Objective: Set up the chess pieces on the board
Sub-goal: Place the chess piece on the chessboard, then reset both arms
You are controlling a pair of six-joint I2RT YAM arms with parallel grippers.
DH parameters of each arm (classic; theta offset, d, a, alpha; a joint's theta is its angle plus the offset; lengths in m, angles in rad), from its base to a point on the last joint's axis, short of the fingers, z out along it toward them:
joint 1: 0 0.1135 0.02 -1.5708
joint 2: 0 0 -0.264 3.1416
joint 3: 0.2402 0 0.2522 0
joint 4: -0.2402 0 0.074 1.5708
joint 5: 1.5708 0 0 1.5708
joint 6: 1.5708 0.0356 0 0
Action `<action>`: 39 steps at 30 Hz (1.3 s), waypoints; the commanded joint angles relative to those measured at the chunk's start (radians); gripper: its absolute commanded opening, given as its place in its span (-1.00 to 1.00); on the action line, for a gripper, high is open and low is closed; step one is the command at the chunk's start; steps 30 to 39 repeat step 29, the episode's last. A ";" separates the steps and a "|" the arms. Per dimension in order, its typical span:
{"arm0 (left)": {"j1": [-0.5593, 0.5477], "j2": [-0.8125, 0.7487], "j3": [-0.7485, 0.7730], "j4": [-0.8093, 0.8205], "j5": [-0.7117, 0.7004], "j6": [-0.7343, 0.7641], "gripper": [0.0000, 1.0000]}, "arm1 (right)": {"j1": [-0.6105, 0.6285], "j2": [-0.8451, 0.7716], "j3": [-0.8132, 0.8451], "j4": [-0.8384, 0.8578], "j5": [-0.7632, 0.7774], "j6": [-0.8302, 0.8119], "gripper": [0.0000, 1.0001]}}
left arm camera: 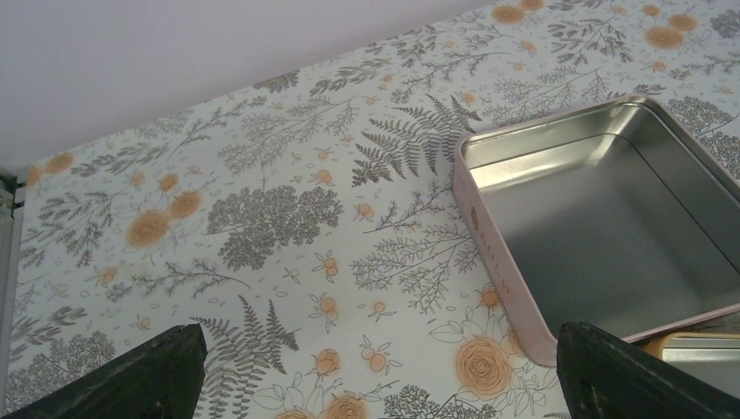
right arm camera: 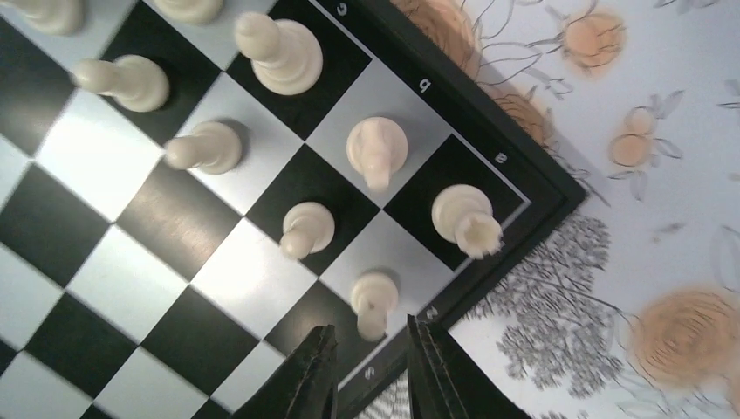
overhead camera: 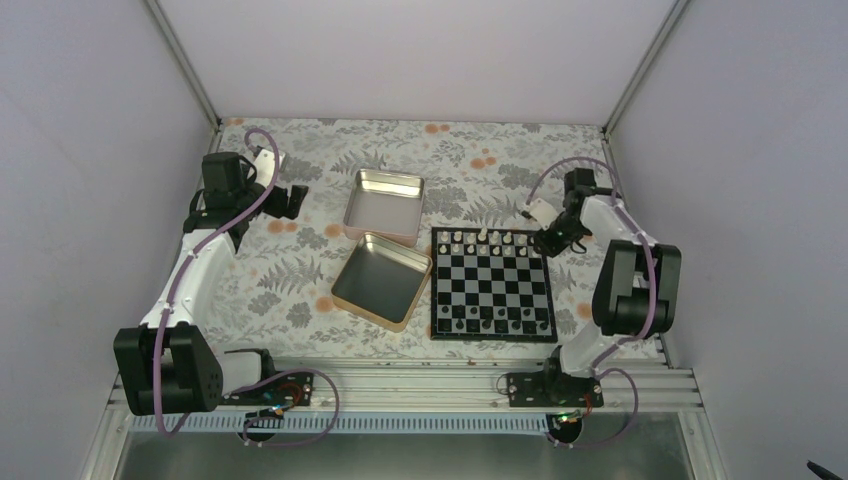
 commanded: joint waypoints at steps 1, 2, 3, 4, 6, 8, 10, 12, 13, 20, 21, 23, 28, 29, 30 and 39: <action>0.004 -0.007 0.007 0.006 0.010 0.003 1.00 | -0.004 -0.138 0.055 -0.095 -0.024 -0.005 -0.49; 0.004 -0.006 0.007 0.006 0.011 0.002 1.00 | 0.006 -0.180 0.070 -0.119 -0.024 0.000 -0.48; 0.004 -0.005 0.008 0.006 0.011 0.002 1.00 | 0.022 -0.210 0.083 -0.150 -0.022 0.008 -0.47; 0.004 -0.003 0.008 0.007 0.011 0.001 1.00 | 0.050 -0.241 0.094 -0.179 -0.019 0.017 -0.43; 0.004 0.001 0.011 0.007 0.008 -0.003 1.00 | 0.133 -0.296 0.126 -0.230 -0.010 0.047 -0.35; 0.004 0.004 0.013 0.008 0.001 -0.007 1.00 | 0.246 -0.336 0.186 -0.283 -0.023 0.093 -0.27; 0.004 0.001 0.014 0.006 0.000 -0.009 1.00 | 0.357 -0.353 0.270 -0.338 -0.085 0.137 -0.12; 0.004 -0.002 0.013 0.006 0.000 -0.008 1.00 | 0.435 -0.354 0.358 -0.390 -0.213 0.152 0.25; 0.004 -0.005 0.014 0.006 0.000 -0.009 1.00 | 0.461 -0.353 0.389 -0.400 -0.263 0.150 0.85; 0.004 -0.002 0.031 0.000 -0.028 -0.038 1.00 | 0.527 -0.342 0.400 -0.318 -0.424 0.130 1.00; 0.004 -0.001 0.036 -0.002 -0.035 -0.044 1.00 | 0.528 -0.345 0.383 -0.294 -0.431 0.130 1.00; 0.004 -0.004 0.039 -0.002 -0.044 -0.049 1.00 | 0.528 -0.352 0.354 -0.272 -0.447 0.126 1.00; 0.004 -0.006 0.035 0.007 -0.065 -0.065 1.00 | 0.528 -0.371 0.326 -0.267 -0.451 0.114 1.00; 0.004 -0.007 0.034 0.011 -0.067 -0.068 1.00 | 0.529 -0.379 0.320 -0.260 -0.446 0.119 1.00; 0.004 -0.007 0.034 0.011 -0.067 -0.068 1.00 | 0.529 -0.379 0.320 -0.260 -0.446 0.119 1.00; 0.004 -0.007 0.034 0.011 -0.067 -0.068 1.00 | 0.529 -0.379 0.320 -0.260 -0.446 0.119 1.00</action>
